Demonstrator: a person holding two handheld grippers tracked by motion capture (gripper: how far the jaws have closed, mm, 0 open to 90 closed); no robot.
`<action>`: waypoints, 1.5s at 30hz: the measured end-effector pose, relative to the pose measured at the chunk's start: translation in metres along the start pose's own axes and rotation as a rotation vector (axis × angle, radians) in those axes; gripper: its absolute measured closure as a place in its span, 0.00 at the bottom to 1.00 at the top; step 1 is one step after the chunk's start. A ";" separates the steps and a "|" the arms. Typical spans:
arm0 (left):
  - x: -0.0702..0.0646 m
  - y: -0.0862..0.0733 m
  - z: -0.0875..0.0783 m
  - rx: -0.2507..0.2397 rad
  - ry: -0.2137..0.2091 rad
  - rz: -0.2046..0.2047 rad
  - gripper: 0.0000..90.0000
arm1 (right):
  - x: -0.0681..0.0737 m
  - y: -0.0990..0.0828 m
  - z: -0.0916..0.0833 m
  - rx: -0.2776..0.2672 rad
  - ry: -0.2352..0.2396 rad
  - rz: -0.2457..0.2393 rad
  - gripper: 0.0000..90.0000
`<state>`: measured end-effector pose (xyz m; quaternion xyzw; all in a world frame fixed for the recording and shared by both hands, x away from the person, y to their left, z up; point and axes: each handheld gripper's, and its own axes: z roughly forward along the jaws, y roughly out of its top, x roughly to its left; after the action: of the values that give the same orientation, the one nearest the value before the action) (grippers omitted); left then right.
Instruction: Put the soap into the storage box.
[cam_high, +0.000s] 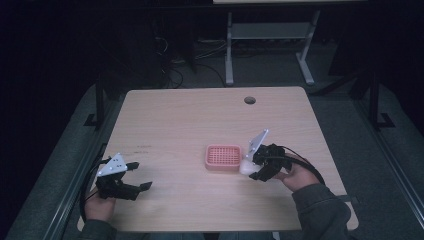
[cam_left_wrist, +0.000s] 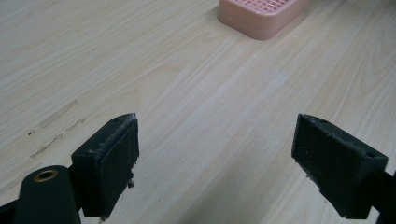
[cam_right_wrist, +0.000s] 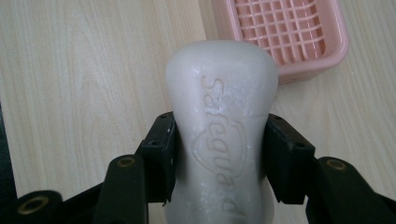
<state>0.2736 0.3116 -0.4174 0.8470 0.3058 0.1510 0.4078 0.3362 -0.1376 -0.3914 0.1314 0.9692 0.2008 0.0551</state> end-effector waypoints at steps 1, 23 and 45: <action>0.000 0.000 0.000 0.002 0.001 0.001 0.16 | 0.000 0.001 0.000 0.000 0.002 0.000 0.55; 0.000 0.000 0.000 0.000 -0.001 -0.001 0.16 | -0.008 0.020 0.002 -0.006 0.023 -0.036 0.55; 0.000 0.000 0.000 -0.001 -0.004 0.002 0.16 | -0.015 0.047 -0.003 -0.011 0.028 -0.094 0.55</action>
<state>0.2735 0.3118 -0.4168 0.8473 0.3039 0.1501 0.4088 0.3611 -0.1010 -0.3691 0.0827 0.9739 0.2052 0.0517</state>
